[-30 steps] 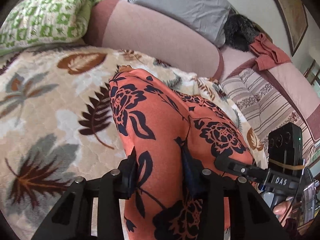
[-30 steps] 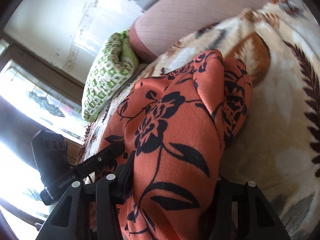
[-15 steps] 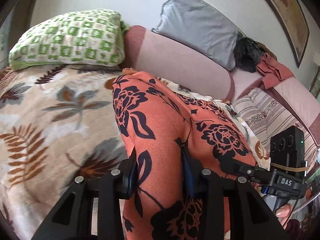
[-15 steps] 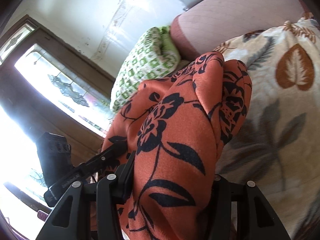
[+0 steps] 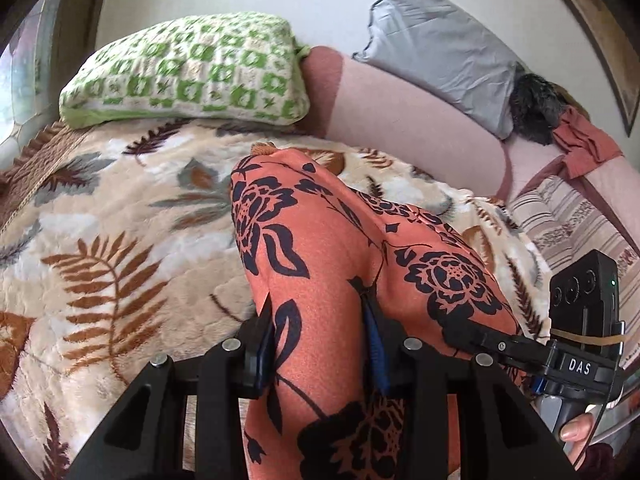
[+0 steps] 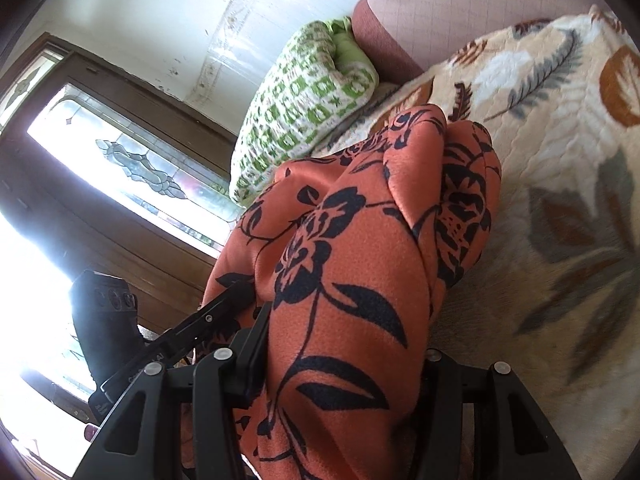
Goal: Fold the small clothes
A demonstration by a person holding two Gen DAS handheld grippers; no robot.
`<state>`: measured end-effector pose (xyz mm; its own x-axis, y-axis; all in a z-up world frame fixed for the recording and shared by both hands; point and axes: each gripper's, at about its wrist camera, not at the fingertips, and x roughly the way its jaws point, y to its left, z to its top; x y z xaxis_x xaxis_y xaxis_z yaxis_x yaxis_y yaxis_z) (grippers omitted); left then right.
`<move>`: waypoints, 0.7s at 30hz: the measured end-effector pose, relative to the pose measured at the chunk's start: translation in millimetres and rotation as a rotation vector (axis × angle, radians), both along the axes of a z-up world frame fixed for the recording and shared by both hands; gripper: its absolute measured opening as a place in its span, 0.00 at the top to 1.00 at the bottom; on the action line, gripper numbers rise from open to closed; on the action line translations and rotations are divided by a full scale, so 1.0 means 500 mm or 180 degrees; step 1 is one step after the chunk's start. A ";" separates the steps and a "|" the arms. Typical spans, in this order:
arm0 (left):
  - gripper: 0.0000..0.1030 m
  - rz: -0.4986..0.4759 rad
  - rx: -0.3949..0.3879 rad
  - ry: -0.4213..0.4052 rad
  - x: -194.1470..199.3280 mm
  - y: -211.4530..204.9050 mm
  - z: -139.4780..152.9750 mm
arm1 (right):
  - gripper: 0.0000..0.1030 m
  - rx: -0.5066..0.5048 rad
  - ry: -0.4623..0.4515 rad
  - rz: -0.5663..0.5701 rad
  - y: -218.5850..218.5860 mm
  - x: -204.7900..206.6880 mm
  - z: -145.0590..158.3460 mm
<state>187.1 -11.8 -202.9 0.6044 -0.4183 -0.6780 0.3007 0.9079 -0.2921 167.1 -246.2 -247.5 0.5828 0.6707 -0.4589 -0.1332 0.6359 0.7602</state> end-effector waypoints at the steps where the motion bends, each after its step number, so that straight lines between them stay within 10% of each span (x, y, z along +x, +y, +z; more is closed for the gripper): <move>1: 0.61 0.0014 0.0014 0.0025 0.005 0.001 -0.006 | 0.49 -0.0021 0.0020 -0.0001 0.002 0.004 -0.006; 21: 0.51 0.0071 0.0447 0.0163 0.030 -0.029 -0.051 | 0.49 -0.0121 0.0366 0.0056 -0.018 0.030 -0.059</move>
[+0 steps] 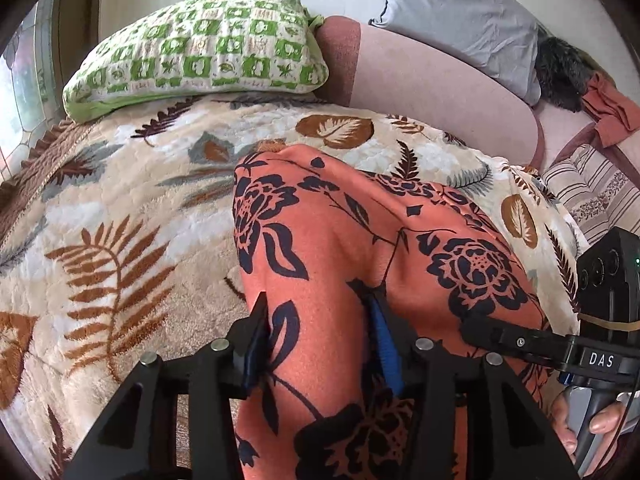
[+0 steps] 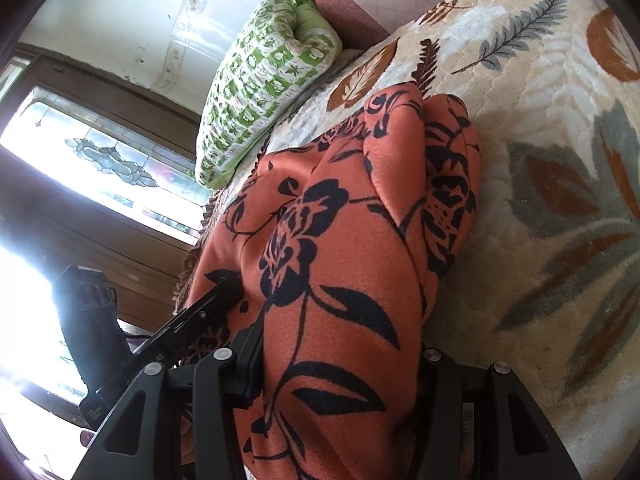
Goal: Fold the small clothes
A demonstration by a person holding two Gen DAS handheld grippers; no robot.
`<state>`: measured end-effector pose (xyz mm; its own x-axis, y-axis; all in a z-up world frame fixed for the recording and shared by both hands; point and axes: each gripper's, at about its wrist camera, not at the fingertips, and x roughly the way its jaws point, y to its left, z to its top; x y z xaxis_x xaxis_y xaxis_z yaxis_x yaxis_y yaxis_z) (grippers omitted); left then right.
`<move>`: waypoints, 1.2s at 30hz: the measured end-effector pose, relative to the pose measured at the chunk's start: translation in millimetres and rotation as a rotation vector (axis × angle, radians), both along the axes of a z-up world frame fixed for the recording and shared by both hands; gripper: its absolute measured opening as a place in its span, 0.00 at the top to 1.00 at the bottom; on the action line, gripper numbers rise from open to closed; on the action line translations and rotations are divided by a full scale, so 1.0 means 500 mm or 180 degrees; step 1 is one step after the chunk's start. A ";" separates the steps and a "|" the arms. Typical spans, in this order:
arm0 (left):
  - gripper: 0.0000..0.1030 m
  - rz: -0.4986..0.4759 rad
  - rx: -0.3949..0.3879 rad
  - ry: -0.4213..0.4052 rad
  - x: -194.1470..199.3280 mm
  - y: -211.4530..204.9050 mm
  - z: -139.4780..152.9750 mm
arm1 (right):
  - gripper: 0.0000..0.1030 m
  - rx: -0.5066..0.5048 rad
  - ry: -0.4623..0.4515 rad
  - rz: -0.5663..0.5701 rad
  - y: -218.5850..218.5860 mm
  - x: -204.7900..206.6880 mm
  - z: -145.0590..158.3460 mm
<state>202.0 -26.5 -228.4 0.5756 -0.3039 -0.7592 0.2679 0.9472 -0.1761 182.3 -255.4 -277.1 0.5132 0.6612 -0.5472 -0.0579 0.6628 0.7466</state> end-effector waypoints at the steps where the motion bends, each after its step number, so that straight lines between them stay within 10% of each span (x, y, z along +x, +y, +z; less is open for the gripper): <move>1: 0.50 -0.0002 -0.0002 0.0013 0.001 0.001 -0.002 | 0.49 0.0010 0.0014 0.0002 0.000 0.001 -0.001; 17: 0.25 0.0118 0.0080 0.0144 0.006 0.020 -0.025 | 0.39 0.0140 0.0268 0.0012 -0.011 0.003 -0.028; 36: 0.07 0.0442 0.0257 -0.0036 -0.019 0.020 -0.029 | 0.33 -0.0422 0.0188 -0.0142 -0.011 -0.078 0.021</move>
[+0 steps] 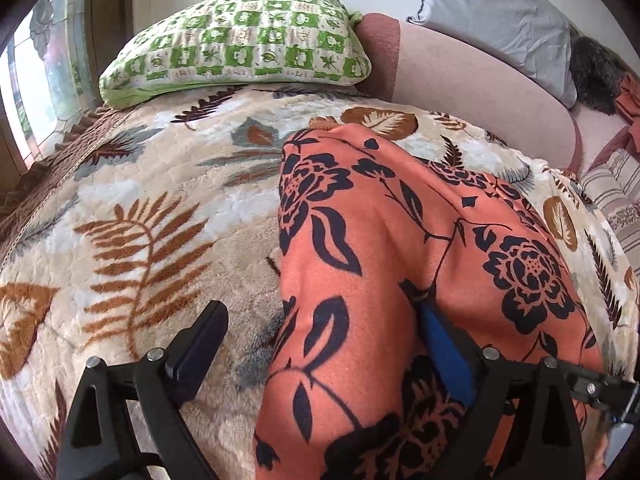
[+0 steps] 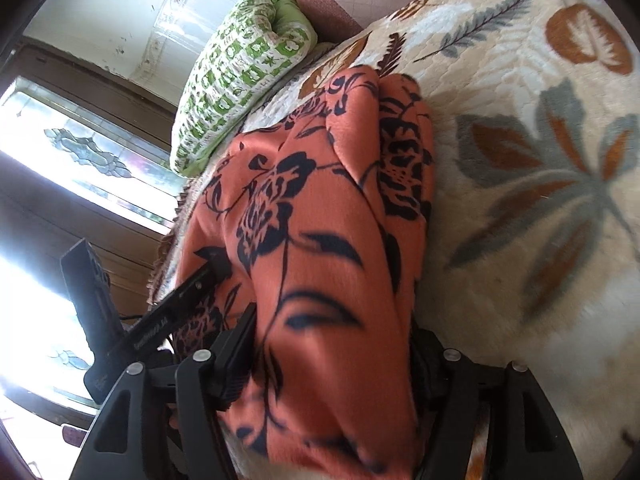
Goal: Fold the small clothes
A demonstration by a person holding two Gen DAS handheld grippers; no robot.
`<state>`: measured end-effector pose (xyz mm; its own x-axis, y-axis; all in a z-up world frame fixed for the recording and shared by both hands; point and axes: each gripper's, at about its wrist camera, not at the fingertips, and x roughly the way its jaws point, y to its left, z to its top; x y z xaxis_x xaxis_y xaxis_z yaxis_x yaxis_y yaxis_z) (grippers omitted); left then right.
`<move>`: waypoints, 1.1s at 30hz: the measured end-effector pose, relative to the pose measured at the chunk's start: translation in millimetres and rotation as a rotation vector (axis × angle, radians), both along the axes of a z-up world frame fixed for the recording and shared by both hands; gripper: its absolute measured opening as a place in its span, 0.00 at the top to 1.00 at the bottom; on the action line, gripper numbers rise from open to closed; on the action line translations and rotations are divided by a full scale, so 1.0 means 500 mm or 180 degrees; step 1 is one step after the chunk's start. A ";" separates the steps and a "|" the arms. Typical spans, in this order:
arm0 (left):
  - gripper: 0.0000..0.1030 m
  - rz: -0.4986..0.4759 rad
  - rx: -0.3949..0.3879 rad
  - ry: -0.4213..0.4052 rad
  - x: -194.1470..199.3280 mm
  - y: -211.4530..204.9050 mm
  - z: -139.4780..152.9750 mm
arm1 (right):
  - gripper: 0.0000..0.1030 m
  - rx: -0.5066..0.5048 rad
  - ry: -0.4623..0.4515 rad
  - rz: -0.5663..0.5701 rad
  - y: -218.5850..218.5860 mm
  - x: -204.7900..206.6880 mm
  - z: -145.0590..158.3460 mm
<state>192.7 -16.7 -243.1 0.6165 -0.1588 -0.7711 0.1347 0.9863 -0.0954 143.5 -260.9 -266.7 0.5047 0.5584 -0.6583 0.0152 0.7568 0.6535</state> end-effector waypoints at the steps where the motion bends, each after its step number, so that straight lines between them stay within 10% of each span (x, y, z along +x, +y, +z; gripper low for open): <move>1: 0.07 0.0037 -0.0008 0.0003 -0.007 0.002 0.006 | 0.33 -0.0098 -0.0054 -0.0019 -0.001 -0.014 0.015; 8: 0.07 0.0299 0.0551 -0.0464 -0.128 -0.003 0.108 | 0.33 -0.0710 -0.0644 -0.0212 0.003 -0.149 0.135; 18: 0.07 0.0197 0.0597 -0.0995 -0.262 -0.004 0.309 | 0.33 -0.1126 -0.1424 -0.0316 0.065 -0.251 0.336; 33: 0.05 0.0411 0.0491 -0.1296 -0.344 0.032 0.455 | 0.33 -0.1295 -0.1565 -0.0397 0.101 -0.317 0.431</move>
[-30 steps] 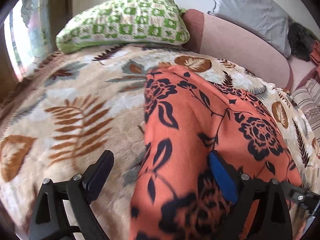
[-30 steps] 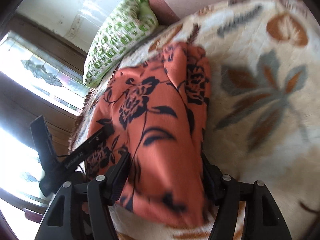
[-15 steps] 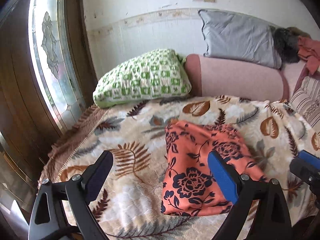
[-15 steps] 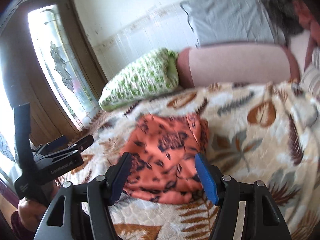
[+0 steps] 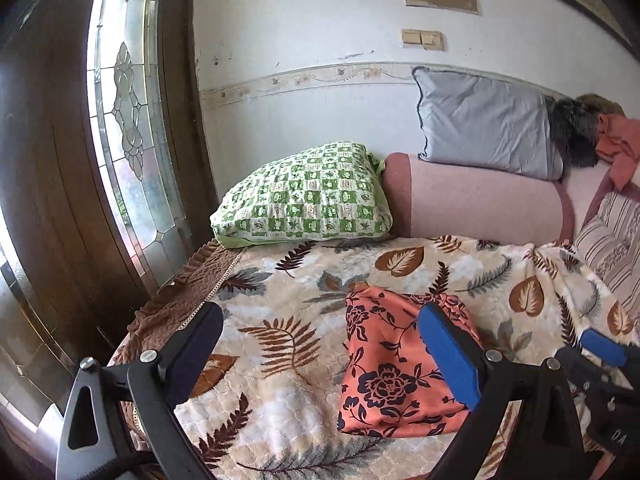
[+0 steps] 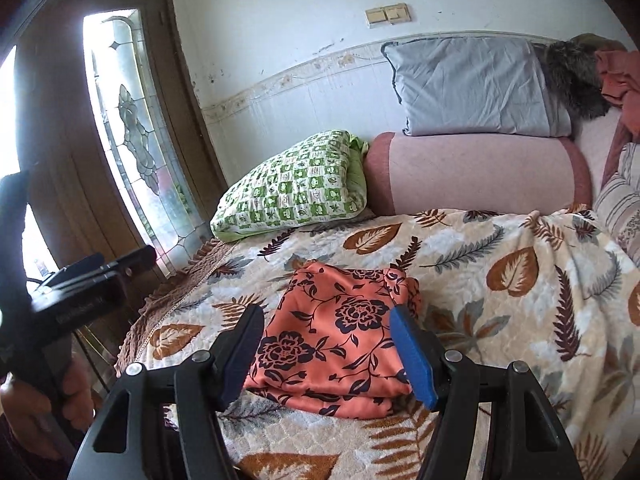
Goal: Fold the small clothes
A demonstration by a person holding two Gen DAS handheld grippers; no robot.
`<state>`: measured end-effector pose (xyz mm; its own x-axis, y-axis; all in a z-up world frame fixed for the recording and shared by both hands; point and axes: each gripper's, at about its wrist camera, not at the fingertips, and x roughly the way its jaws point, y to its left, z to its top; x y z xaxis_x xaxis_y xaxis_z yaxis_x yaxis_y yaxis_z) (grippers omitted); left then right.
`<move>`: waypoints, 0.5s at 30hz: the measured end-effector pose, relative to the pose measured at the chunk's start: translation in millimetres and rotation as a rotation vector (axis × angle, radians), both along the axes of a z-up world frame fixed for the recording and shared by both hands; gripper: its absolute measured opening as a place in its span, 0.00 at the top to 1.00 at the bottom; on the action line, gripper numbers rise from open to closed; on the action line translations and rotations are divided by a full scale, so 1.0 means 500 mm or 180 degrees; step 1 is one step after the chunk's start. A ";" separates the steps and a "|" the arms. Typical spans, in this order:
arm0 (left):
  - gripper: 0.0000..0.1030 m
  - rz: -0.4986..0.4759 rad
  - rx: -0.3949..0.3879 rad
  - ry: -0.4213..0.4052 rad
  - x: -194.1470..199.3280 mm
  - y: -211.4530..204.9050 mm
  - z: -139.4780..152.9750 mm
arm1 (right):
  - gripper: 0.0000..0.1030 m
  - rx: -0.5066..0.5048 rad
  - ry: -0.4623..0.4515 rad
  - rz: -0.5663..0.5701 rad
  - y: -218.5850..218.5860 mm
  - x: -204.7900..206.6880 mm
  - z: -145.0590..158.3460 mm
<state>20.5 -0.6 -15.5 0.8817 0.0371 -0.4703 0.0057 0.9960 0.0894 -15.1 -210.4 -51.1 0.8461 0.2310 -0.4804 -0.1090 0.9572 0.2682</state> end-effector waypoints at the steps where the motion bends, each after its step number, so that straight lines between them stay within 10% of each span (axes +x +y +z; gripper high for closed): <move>1: 0.05 0.0016 -0.0001 -0.0006 -0.001 0.002 0.003 | 0.33 -0.0013 0.0007 -0.0014 0.004 -0.005 0.001; 15: 0.05 0.0008 -0.0007 -0.0001 -0.019 0.011 0.017 | 0.33 -0.0138 0.0009 -0.0035 0.031 -0.029 0.019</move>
<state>11.0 4.6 -6.9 0.8817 0.0384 -0.4702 0.0031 0.9962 0.0872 -29.5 -194.7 -41.6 0.8470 0.2005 -0.4923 -0.0976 0.9691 0.2267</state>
